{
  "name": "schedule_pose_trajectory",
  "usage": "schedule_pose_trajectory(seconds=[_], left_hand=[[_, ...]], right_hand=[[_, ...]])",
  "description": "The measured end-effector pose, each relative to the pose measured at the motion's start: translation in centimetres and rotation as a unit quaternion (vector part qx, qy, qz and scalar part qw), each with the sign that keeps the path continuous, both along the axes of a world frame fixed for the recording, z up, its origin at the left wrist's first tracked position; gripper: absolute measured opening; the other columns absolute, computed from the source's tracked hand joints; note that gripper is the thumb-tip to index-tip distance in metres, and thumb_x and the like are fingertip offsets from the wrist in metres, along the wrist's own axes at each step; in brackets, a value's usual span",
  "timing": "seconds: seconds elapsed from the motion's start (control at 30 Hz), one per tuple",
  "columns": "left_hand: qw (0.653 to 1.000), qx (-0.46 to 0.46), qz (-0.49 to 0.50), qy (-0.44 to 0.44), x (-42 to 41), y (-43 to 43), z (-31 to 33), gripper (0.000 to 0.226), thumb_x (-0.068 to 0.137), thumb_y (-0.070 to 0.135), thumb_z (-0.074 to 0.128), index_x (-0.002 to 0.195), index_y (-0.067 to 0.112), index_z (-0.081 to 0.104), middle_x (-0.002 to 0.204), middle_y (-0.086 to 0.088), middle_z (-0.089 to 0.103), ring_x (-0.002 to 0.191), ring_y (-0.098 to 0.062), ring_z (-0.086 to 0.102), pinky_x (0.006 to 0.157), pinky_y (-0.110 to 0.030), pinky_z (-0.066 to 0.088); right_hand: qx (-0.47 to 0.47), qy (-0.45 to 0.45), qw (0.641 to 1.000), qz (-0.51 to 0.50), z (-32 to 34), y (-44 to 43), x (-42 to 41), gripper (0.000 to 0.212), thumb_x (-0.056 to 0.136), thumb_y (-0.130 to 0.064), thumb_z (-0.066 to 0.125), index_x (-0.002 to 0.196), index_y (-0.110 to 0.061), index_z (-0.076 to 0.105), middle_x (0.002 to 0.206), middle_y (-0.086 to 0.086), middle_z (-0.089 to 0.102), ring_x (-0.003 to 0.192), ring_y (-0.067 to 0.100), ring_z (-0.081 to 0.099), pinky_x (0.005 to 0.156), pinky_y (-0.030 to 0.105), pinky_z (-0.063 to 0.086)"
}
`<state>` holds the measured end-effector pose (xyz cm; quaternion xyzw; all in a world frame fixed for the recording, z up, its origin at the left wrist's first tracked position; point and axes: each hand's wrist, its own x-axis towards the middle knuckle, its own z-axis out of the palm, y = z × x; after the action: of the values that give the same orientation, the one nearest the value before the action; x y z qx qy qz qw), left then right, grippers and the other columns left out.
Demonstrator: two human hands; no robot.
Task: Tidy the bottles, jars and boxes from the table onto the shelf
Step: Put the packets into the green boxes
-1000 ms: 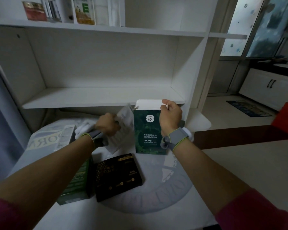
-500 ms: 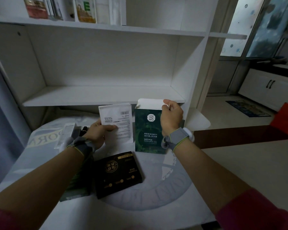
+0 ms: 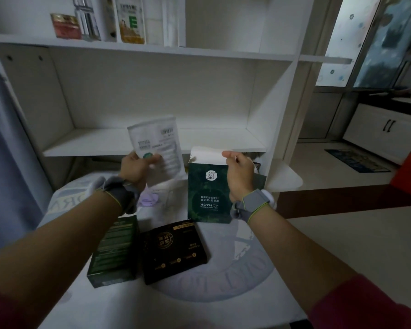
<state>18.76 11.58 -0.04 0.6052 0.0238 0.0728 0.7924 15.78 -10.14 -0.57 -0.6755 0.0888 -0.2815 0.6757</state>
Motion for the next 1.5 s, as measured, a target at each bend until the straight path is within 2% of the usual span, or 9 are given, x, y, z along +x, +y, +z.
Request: schedule_pose_trajectory(seconds=[0.23,0.47,0.57,0.7,0.87,1.03,1.2,1.4,1.5], left_hand=[[0.995,-0.011,-0.021,-0.098,-0.7,-0.4,6.9,0.041,0.084,-0.005,0.062,0.124,-0.008,0.054,0.123,-0.023,0.061,0.11,-0.039,0.061,0.094,-0.054,0.05],[0.987,-0.059,-0.102,-0.108,-2.7,-2.8,9.1,0.039,0.087,-0.005,0.058,0.126,0.001,0.056,0.127,-0.015,0.061,0.112,-0.031,0.062,0.092,-0.045,0.052],[0.984,-0.063,-0.145,-0.081,-3.8,-4.0,9.0,0.031,0.089,-0.002,0.056,0.118,0.008,0.061,0.125,-0.011,0.063,0.105,-0.025,0.065,0.09,-0.043,0.053],[0.979,-0.063,-0.181,-0.065,-4.8,-5.7,8.2,0.037,0.091,-0.005,0.051,0.127,0.001,0.055,0.128,-0.015,0.06,0.113,-0.029,0.061,0.088,-0.038,0.055],[0.982,-0.036,-0.179,-0.048,-4.7,-6.7,7.0,0.04,0.089,-0.002,0.056,0.129,0.0,0.054,0.128,-0.016,0.061,0.116,-0.033,0.059,0.096,-0.043,0.051],[0.986,0.03,-0.163,-0.026,-4.8,-6.2,6.2,0.023,0.088,0.007,0.062,0.11,0.014,0.064,0.11,-0.004,0.069,0.091,-0.019,0.065,0.062,-0.024,0.058],[0.988,0.05,-0.145,-0.029,-4.1,-4.9,5.7,0.021,0.086,0.005,0.063,0.104,0.017,0.065,0.11,-0.001,0.068,0.097,-0.018,0.063,0.074,-0.026,0.047],[0.984,0.074,-0.162,-0.028,-3.9,-4.6,5.8,0.039,0.086,0.006,0.064,0.125,0.006,0.06,0.125,-0.008,0.065,0.115,-0.028,0.059,0.093,-0.037,0.045],[0.981,0.077,-0.175,-0.026,-4.0,-4.7,6.1,0.04,0.086,0.006,0.064,0.126,0.006,0.059,0.123,-0.008,0.066,0.114,-0.03,0.06,0.083,-0.034,0.049]], right_hand=[[0.011,0.015,0.998,0.057,0.3,1.0,-1.0,0.031,0.089,0.005,0.046,0.108,-0.003,0.068,0.095,0.003,0.059,0.07,0.009,0.047,0.051,0.003,0.038],[0.028,0.056,0.995,0.083,0.7,1.0,-1.9,0.032,0.085,0.006,0.046,0.104,-0.006,0.069,0.104,0.005,0.063,0.103,0.021,0.055,0.091,0.032,0.047],[0.024,0.065,0.992,0.102,0.7,1.1,-2.4,0.028,0.083,0.003,0.048,0.102,0.001,0.068,0.098,0.005,0.061,0.095,0.018,0.053,0.082,0.029,0.043],[0.036,0.078,0.991,0.104,0.3,1.2,-2.6,0.012,0.075,-0.007,0.052,0.07,-0.001,0.062,0.069,0.009,0.054,0.074,0.022,0.047,0.066,0.032,0.035],[0.027,0.089,0.99,0.109,0.4,1.1,-2.8,0.028,0.063,-0.015,0.05,0.077,0.009,0.048,0.074,0.009,0.045,0.071,0.021,0.04,0.064,0.034,0.031],[0.028,0.1,0.989,0.103,0.4,1.0,-3.2,0.047,0.062,-0.016,0.049,0.095,0.017,0.047,0.077,0.008,0.048,0.073,0.02,0.042,0.064,0.034,0.032],[0.034,0.084,0.988,0.127,0.5,0.8,-3.3,0.022,0.073,-0.006,0.049,0.088,0.005,0.062,0.081,0.016,0.062,0.075,0.024,0.05,0.067,0.036,0.039],[0.076,0.074,0.985,0.135,0.7,0.5,-3.5,0.029,0.077,0.006,0.046,0.084,-0.009,0.069,0.092,0.015,0.07,0.086,0.034,0.062,0.079,0.046,0.053],[0.116,0.079,0.979,0.15,1.0,0.3,-3.9,0.029,0.079,0.009,0.042,0.087,-0.004,0.066,0.079,0.013,0.066,0.068,0.026,0.059,0.059,0.029,0.05]])
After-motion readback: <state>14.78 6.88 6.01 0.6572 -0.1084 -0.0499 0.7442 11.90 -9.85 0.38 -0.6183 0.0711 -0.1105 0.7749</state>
